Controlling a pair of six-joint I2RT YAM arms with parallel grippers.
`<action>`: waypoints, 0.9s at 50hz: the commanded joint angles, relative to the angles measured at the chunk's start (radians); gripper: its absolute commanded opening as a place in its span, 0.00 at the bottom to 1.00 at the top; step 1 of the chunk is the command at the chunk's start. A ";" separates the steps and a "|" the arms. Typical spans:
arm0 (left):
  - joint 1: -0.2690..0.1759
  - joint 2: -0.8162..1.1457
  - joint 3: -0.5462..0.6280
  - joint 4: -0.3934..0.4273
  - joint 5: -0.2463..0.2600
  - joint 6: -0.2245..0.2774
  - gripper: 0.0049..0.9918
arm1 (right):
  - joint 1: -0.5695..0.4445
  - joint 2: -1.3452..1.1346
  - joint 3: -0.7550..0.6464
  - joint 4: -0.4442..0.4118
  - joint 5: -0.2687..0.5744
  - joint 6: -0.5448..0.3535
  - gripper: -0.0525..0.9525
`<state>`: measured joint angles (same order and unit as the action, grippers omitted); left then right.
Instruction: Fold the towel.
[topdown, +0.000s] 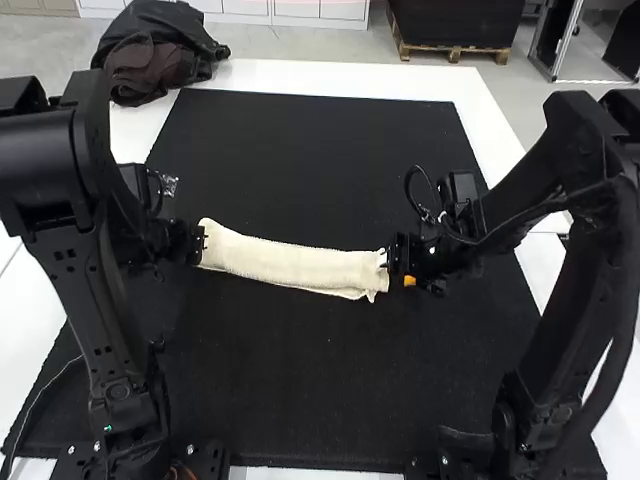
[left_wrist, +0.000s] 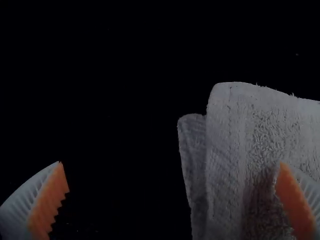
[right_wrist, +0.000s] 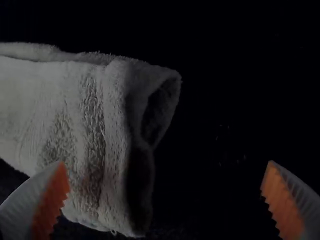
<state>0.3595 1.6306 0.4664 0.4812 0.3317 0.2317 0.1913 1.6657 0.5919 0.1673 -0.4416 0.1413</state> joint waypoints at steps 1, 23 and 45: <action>0.033 -0.031 0.003 0.025 -0.013 -0.034 0.98 | -0.024 -0.026 0.031 -0.020 0.035 -0.006 0.96; 0.061 -0.061 0.012 0.045 -0.002 -0.103 0.97 | 0.011 -0.041 0.085 -0.091 -0.008 0.037 0.96; 0.064 -0.061 0.029 0.050 -0.002 -0.141 0.98 | 0.085 -0.034 0.091 -0.069 -0.008 0.087 0.95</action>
<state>0.4187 1.5936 0.4671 0.5266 0.3283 0.1177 0.2623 1.6581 0.6579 0.0849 -0.4385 0.2043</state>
